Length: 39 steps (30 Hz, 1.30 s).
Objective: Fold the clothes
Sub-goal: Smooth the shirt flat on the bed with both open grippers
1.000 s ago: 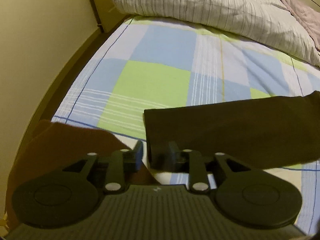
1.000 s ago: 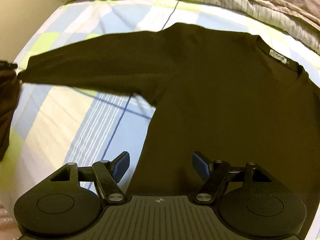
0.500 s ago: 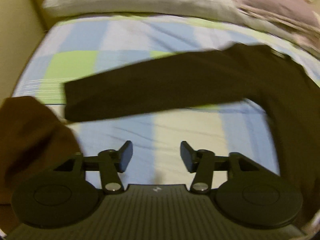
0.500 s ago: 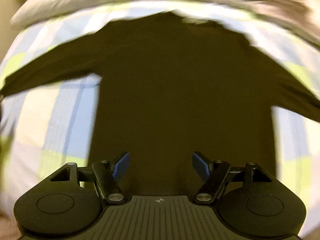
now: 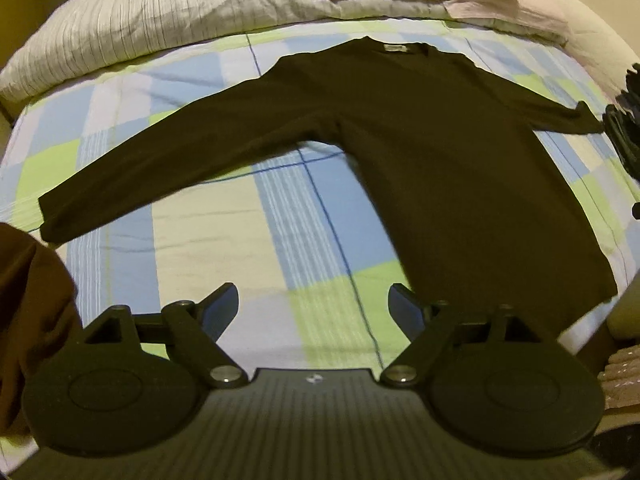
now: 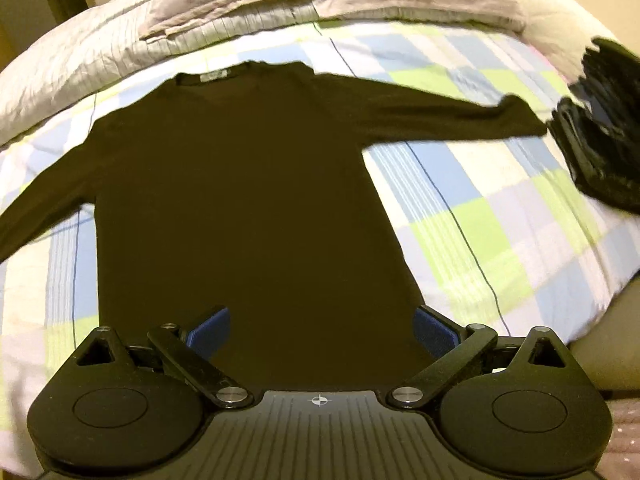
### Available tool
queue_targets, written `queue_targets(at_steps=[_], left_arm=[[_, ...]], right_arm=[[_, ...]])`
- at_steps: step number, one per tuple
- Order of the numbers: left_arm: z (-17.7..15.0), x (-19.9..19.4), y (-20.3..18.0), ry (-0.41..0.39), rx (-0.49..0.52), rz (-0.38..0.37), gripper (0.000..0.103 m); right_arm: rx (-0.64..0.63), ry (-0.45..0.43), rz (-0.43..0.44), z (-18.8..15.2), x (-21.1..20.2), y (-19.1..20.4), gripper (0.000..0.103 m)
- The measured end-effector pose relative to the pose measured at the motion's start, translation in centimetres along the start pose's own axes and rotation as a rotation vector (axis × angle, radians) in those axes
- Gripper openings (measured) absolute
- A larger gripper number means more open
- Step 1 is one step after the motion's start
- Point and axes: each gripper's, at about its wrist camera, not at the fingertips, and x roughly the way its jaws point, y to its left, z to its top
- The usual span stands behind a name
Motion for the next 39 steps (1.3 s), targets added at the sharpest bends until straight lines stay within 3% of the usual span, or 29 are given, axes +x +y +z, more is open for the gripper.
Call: queue_targets(at_steps=[9,16,22,26,30,39], left_arm=[[-4.4,-4.9,-7.3,-0.006,0.032,0.011,0.079],[-6.2,-8.1,-8.7,-0.031,0.071,0.068,0.080],[-6.9,-7.4,-8.1,-0.019,0.132,0.009,0.080],[-6.3,-7.4,-7.7,-0.059,0.249,-0.059,0.080],[-6.6,-8.8,-5.3,-0.118,0.326,-0.080,0.081],[-8.3,-9.3,3.2,-0.078,0.276,-0.044,0.081]], right_arm=[[0.018,0.006,0.116,-5.5,-3.4,-5.4,0.100],[0.013,0.023,0.188,-8.9,-4.8,-5.8,0.100],[-0.010,0.009,0.158,-11.3,-6.7,-4.1,0.100],[0.015,0.008,0.087,-13.3,-7.7,-2.1,0.100],[0.062,0.009,0.045,-14.9,-8.8,1.0,0.100],[0.012,-0.022,0.036,-16.9,-9.3,8.9,0.100]])
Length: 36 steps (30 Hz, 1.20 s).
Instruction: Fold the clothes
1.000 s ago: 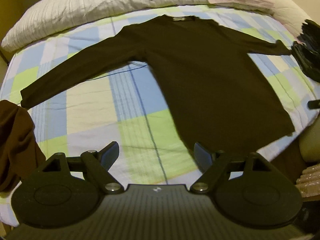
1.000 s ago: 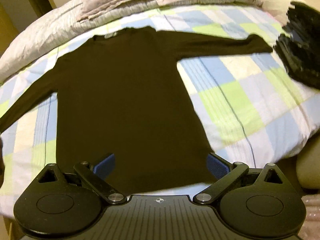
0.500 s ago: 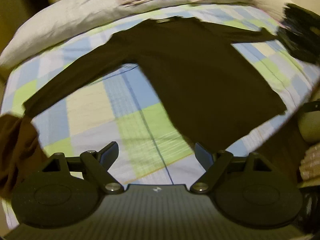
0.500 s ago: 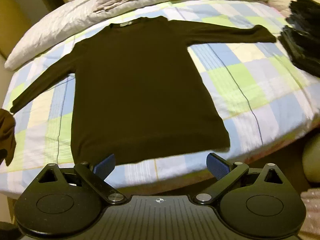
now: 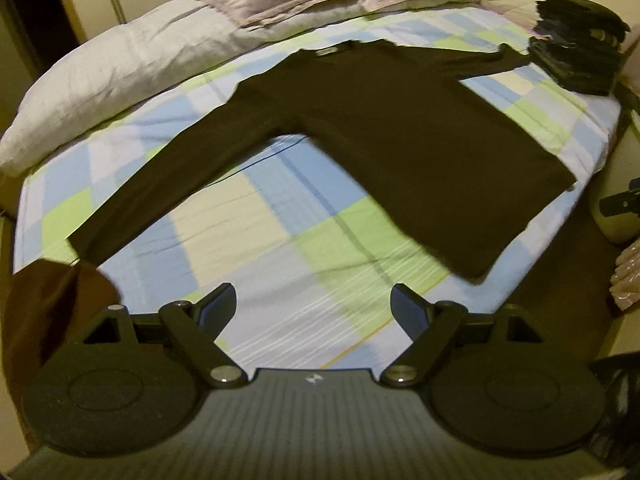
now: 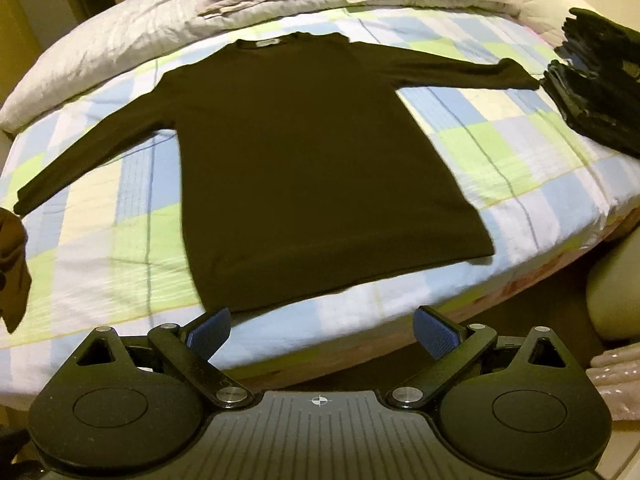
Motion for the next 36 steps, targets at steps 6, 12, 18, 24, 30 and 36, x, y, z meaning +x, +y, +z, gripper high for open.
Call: queue_targets(at_steps=[6,12,18,24,30,36], left_arm=[[-0.2,-0.3,2.6,-0.015,-0.017,0.007,0.081],[0.2,0.1,3.0,-0.021,-0.022,-0.010,0.081],[0.5,0.9,2.3,-0.004,-0.075,0.015,0.081],[1.0,-0.3,1.4,-0.008,-0.174,0.074,0.081],[0.1,-1.3,2.9,0.007,-0.203,0.225,0.081],[-1.3,-2.3,8.4,0.015,-0.197,0.362,0.082]], right_arm=[[-0.007,-0.021,-0.006,0.8,-0.2,2.0,0.100],[-0.019,-0.015,-0.020,1.4,0.0,2.4,0.100],[-0.060,0.012,-0.005,1.8,0.7,1.8,0.100],[-0.154,0.019,0.033,3.7,2.2,1.0,0.100],[-0.428,0.001,0.190,5.9,4.8,5.3,0.100],[-0.738,-0.106,0.368,8.1,5.6,15.0,0.088]])
